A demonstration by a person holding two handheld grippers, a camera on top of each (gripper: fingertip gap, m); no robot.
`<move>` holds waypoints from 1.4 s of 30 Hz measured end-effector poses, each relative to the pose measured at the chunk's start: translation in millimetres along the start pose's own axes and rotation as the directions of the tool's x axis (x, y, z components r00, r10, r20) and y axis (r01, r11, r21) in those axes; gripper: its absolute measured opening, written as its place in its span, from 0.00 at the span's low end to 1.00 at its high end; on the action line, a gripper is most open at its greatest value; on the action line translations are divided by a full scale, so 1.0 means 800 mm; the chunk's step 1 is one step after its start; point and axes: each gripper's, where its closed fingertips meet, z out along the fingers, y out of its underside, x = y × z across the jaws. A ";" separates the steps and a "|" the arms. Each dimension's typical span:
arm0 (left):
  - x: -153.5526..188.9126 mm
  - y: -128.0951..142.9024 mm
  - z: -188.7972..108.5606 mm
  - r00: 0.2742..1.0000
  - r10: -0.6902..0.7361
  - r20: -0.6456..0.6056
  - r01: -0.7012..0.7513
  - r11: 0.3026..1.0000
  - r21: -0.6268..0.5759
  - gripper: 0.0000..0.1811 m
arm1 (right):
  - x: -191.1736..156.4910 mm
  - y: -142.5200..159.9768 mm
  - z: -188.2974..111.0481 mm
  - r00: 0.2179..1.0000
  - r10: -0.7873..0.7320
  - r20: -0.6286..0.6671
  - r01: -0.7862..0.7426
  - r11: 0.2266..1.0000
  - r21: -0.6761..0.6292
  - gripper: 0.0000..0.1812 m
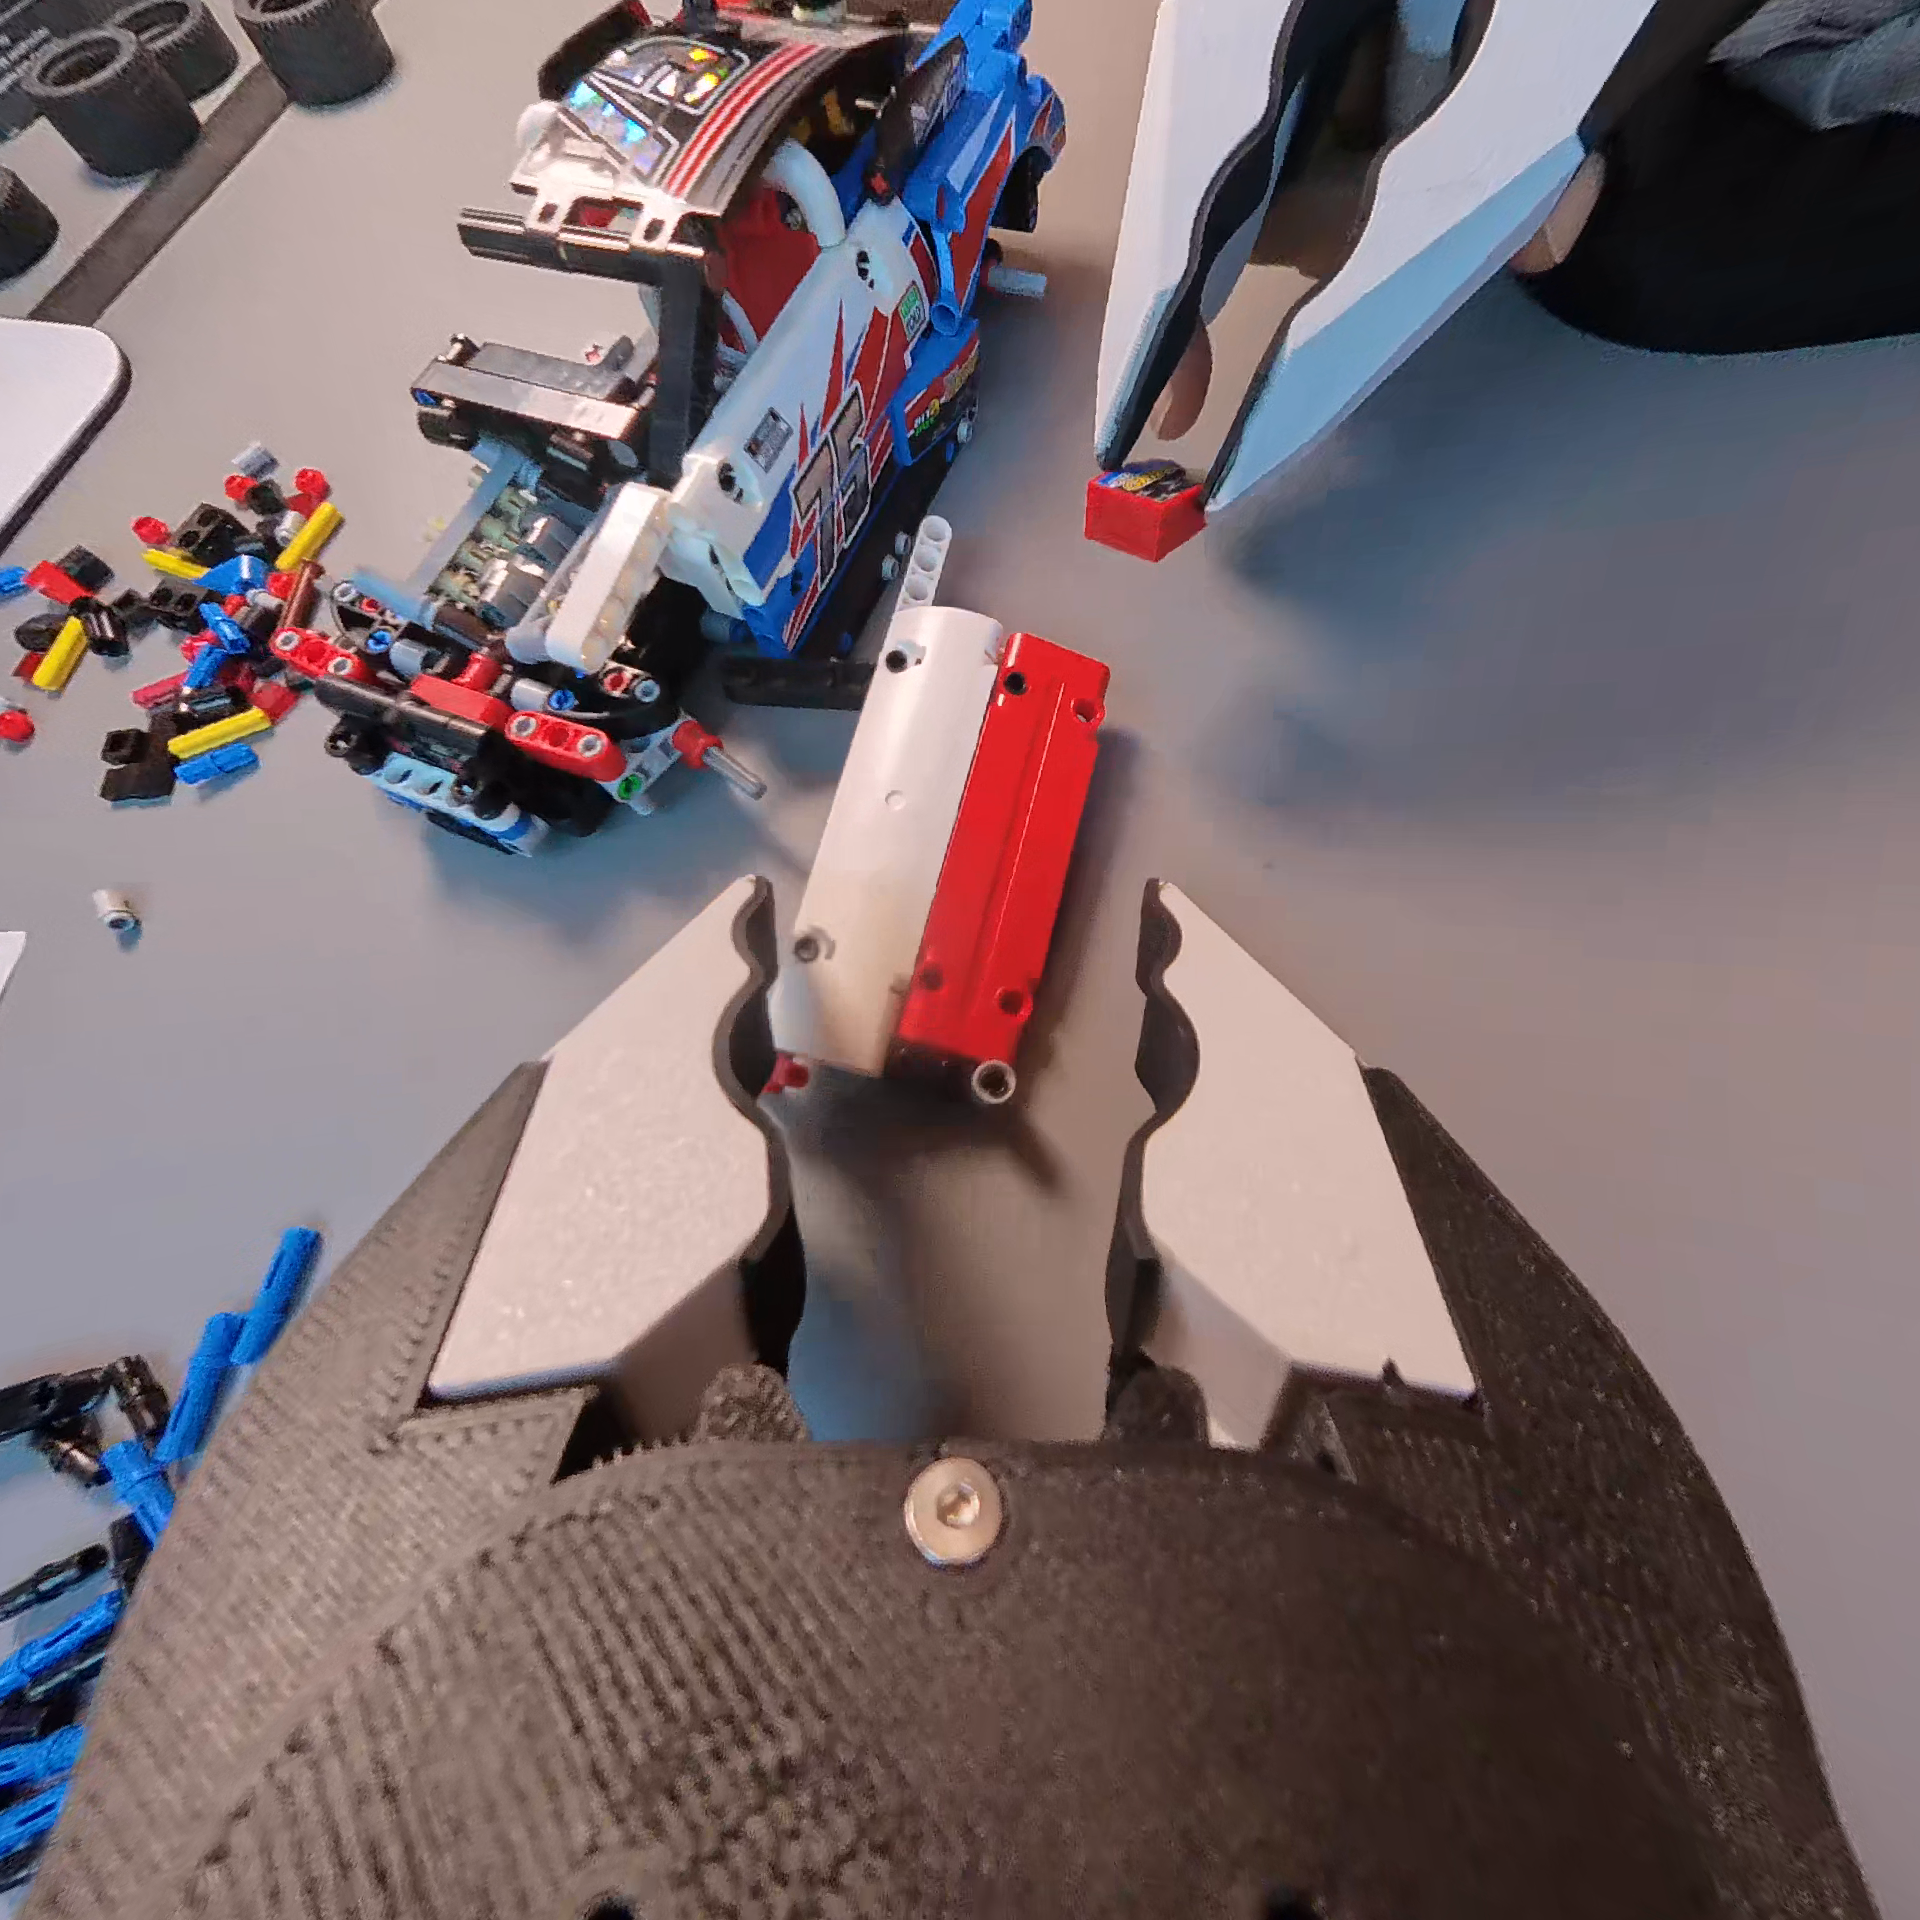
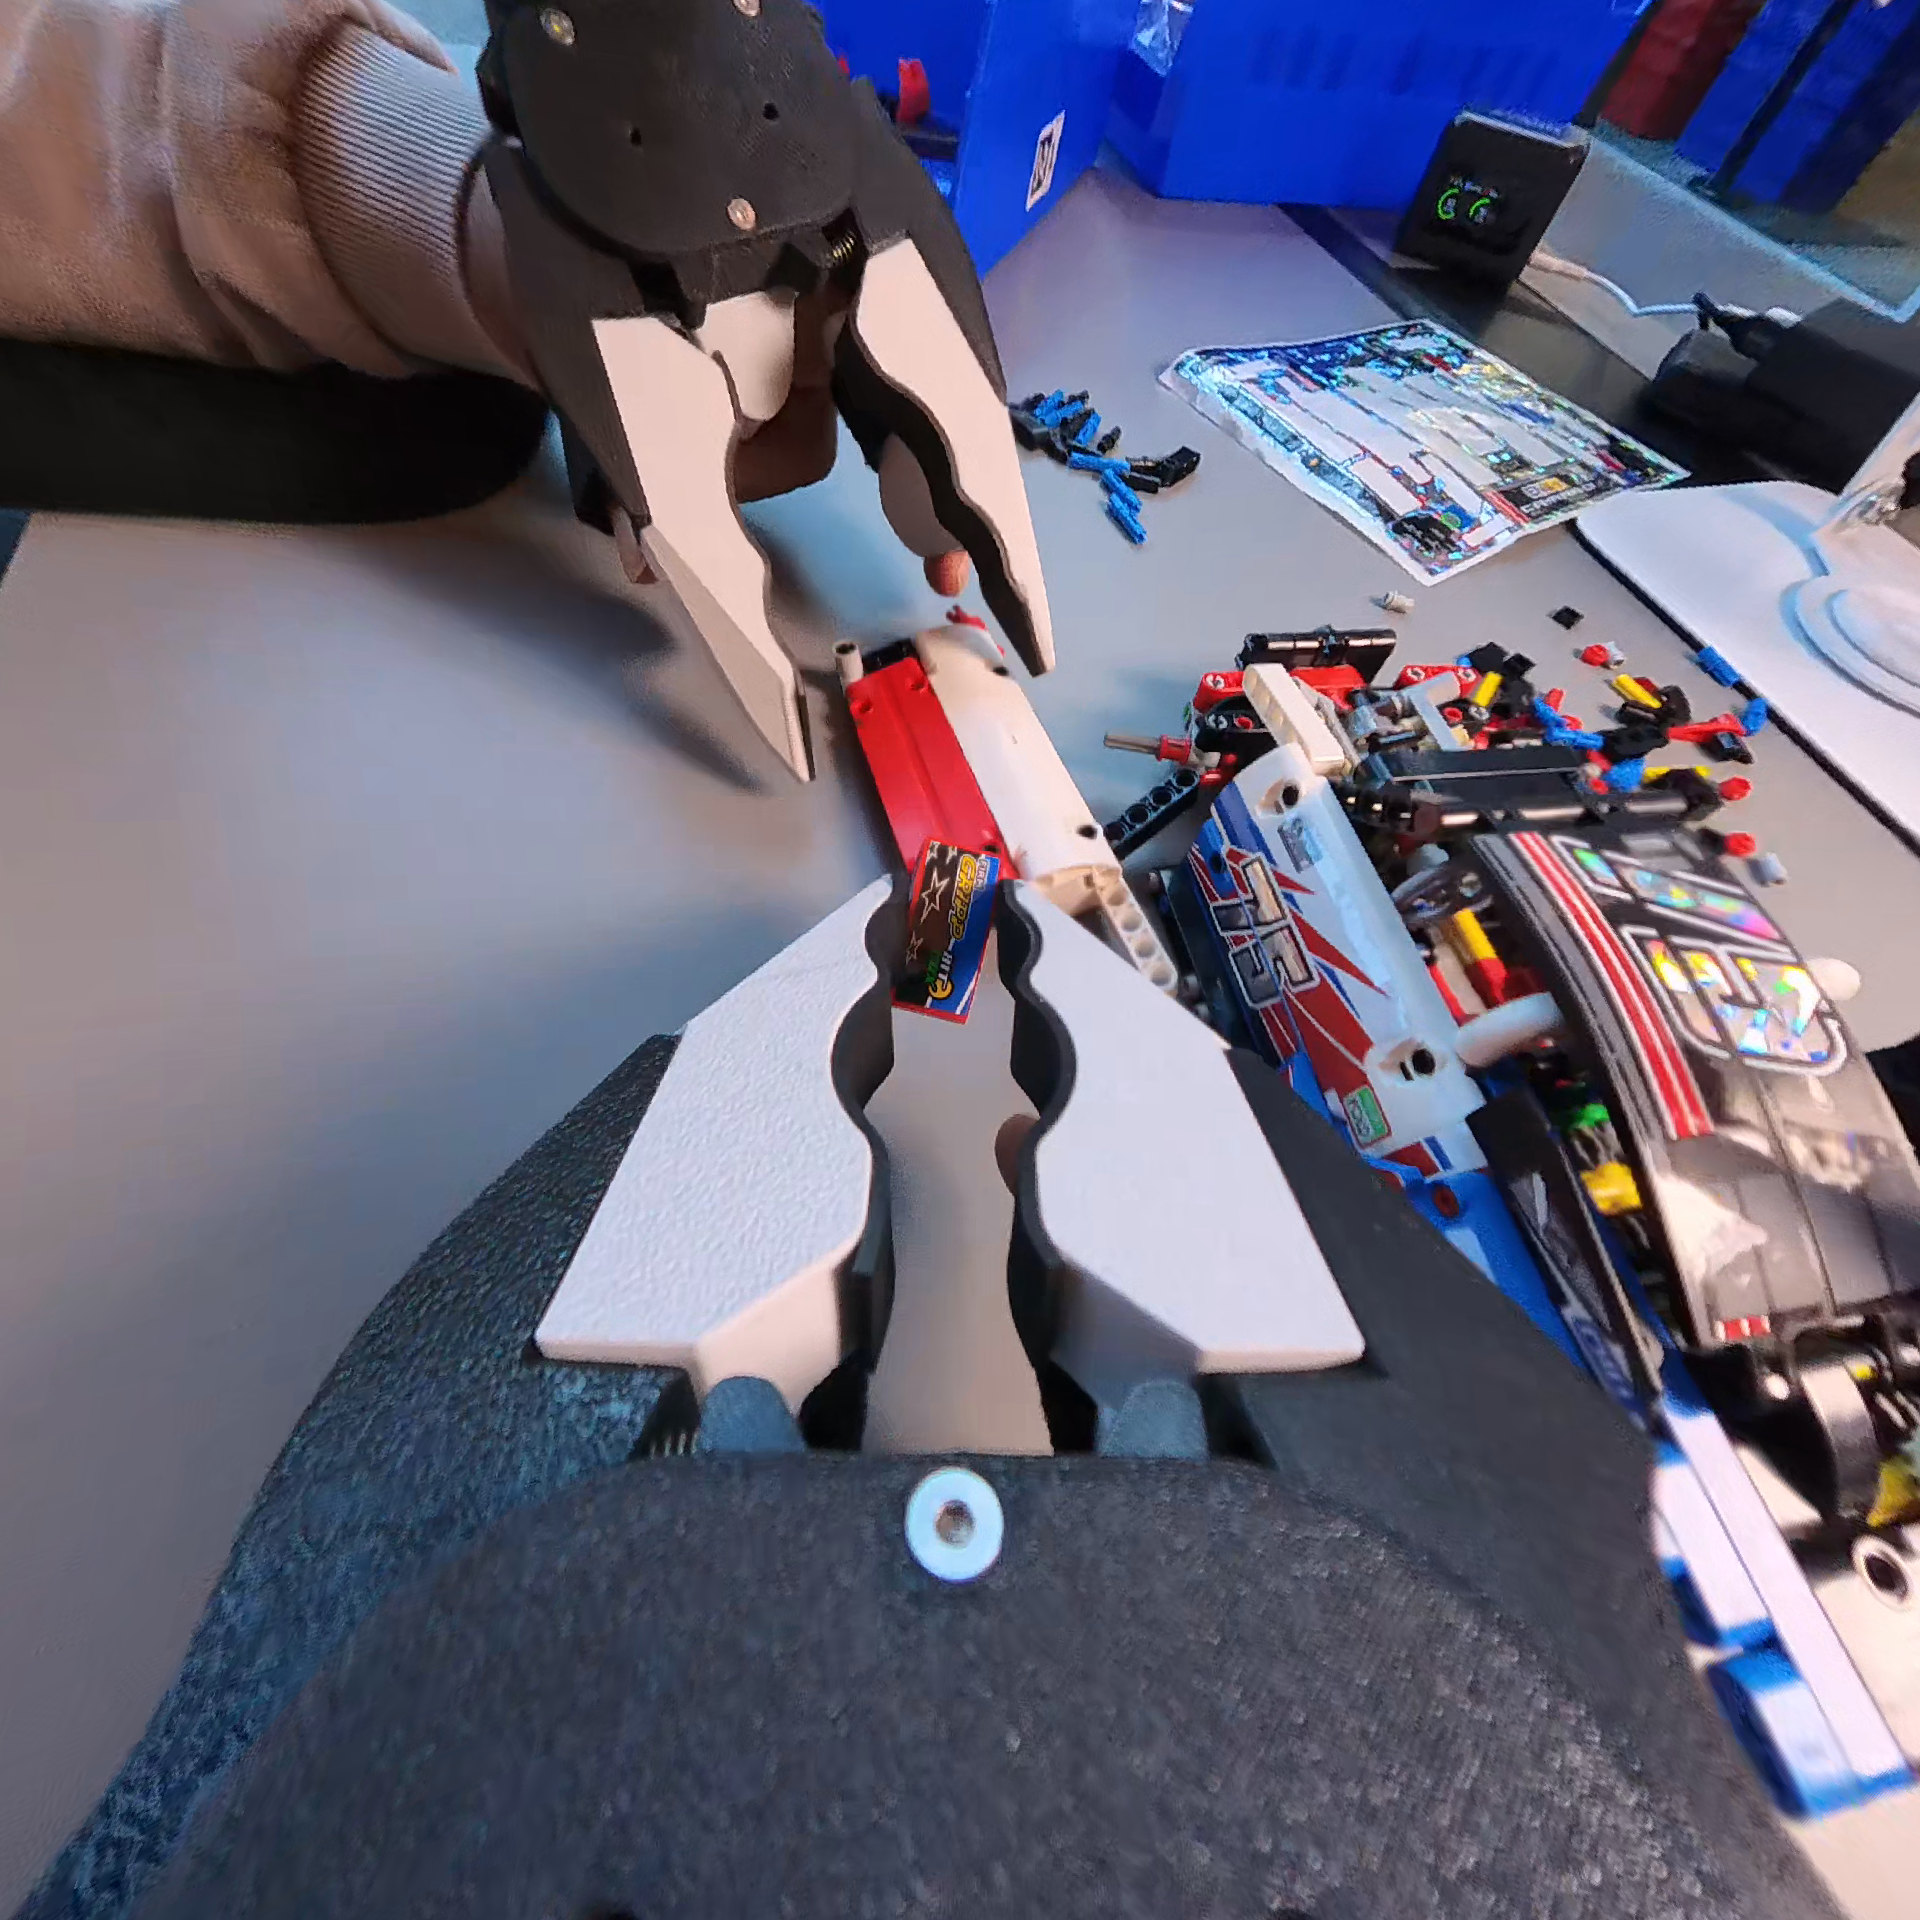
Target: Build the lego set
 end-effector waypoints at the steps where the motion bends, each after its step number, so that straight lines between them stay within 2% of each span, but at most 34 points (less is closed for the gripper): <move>1: -0.002 0.000 -0.006 1.000 0.001 -0.015 0.000 1.000 0.017 0.38 | 0.000 -0.006 0.002 1.000 0.005 0.014 -0.005 1.000 0.012 0.07; 3: -0.007 0.005 -0.012 0.999 0.008 -0.048 -0.007 1.000 0.022 0.40 | 0.000 -0.016 0.007 0.999 0.004 0.042 -0.005 1.000 0.028 0.07; 6: -0.009 0.024 -0.005 0.994 0.035 -0.099 -0.040 0.998 -0.041 0.47 | 0.003 -0.027 0.016 0.999 -0.014 0.051 0.013 1.000 0.024 0.07; 8: -0.004 0.022 -0.002 0.990 0.031 -0.138 -0.037 0.998 -0.041 0.45 | -0.002 -0.033 0.020 0.998 -0.031 0.057 0.029 0.999 0.029 0.07; 13: 0.010 0.018 -0.001 0.992 0.071 -0.105 -0.077 0.995 -0.058 0.29 | -0.017 -0.038 0.023 0.996 -0.044 0.080 0.040 0.998 0.042 0.07; 17: 0.034 0.007 0.009 0.993 0.099 -0.071 -0.103 0.993 -0.063 0.27 | -0.034 -0.039 0.025 0.987 -0.101 0.125 0.101 0.995 0.010 0.07; 22: 0.061 -0.016 0.034 0.990 0.125 -0.070 -0.128 0.991 -0.048 0.29 | -0.052 -0.020 0.028 0.972 -0.163 0.170 0.177 0.982 -0.068 0.07; 24: 0.065 -0.017 0.033 0.984 0.154 -0.091 -0.159 0.986 -0.046 0.36 | -0.056 -0.009 0.029 0.969 -0.173 0.175 0.192 0.976 -0.099 0.07; 27: 0.068 -0.010 0.024 0.977 0.162 -0.137 -0.166 0.986 -0.017 0.39 | -0.058 -0.004 0.030 0.963 -0.201 0.181 0.224 0.967 -0.121 0.07; 35: 0.069 -0.004 0.023 0.974 0.099 -0.206 -0.107 0.994 -0.028 0.36 | -0.054 -0.001 0.041 0.914 -0.330 0.236 0.384 0.891 -0.242 0.07; 39: 0.069 -0.004 0.022 0.974 0.107 -0.201 -0.114 0.993 -0.024 0.36 | -0.058 0.007 0.045 0.885 -0.369 0.284 0.446 0.847 -0.289 0.08; 42: 0.069 -0.004 0.022 0.975 0.108 -0.194 -0.114 0.993 -0.022 0.35 | -0.061 0.006 0.048 0.878 -0.377 0.296 0.458 0.841 -0.287 0.08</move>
